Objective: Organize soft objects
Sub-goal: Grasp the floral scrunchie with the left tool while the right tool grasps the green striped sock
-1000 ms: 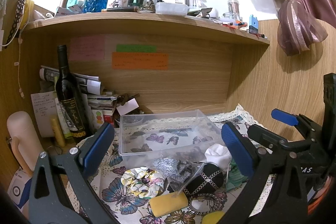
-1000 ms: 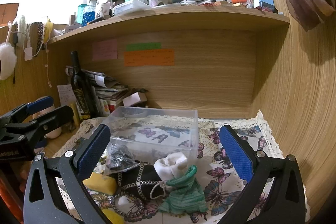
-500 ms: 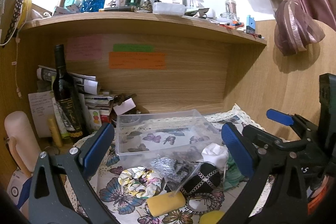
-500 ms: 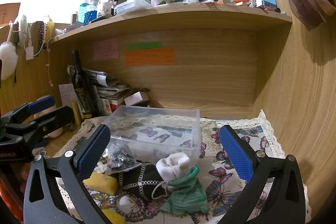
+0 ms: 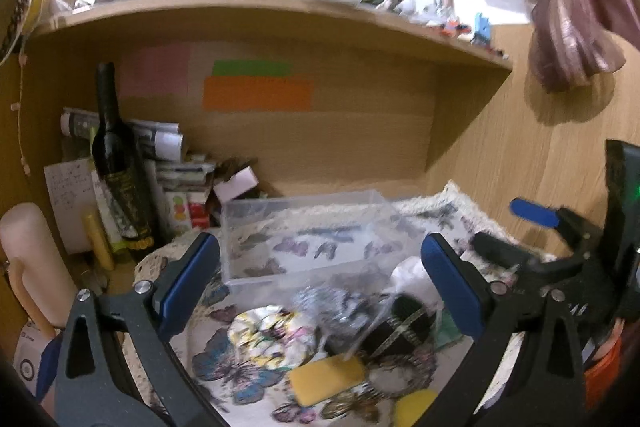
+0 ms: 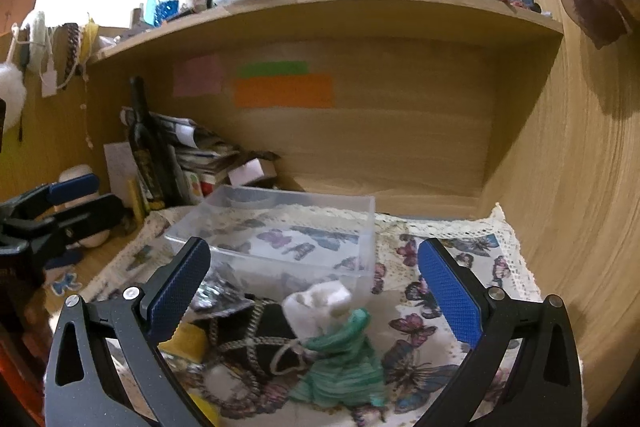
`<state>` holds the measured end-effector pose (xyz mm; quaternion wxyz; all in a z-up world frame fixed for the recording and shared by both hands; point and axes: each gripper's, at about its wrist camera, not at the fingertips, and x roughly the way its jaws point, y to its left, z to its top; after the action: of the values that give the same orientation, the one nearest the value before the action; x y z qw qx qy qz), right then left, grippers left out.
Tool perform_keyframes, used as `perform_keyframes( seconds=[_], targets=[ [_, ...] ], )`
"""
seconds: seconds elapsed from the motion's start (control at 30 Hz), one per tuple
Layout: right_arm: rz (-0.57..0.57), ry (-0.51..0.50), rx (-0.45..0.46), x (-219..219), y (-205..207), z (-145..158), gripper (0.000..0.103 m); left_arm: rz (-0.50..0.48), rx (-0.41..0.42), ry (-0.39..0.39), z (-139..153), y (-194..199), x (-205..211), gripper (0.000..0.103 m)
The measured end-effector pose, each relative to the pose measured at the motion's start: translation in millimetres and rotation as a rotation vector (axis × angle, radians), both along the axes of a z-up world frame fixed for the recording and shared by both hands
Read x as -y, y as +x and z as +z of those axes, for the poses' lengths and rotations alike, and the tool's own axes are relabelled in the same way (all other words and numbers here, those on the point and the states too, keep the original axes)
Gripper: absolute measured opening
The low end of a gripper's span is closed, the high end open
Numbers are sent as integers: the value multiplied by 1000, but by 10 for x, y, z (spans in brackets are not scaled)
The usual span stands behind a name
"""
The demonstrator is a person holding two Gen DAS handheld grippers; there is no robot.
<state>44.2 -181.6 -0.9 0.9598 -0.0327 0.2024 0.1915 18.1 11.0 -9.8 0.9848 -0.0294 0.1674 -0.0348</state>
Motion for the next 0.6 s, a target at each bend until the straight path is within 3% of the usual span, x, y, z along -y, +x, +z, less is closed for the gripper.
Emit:
perform_keyframes(
  seconds=[0.07, 0.17, 0.37, 0.6],
  targets=[
    [-8, -9, -19, 70, 50, -27, 103, 36, -37, 31, -48, 68, -86, 91],
    [-23, -15, -65, 177, 143, -104, 103, 86, -111, 56, -159, 205, -244, 86],
    [-57, -31, -169, 305, 286, -378, 103, 92, -295, -24, -506, 534, -539, 70],
    [-15, -19, -288, 274, 491, -569, 89, 55, -477, -49, -898, 842, -588, 67]
  ],
)
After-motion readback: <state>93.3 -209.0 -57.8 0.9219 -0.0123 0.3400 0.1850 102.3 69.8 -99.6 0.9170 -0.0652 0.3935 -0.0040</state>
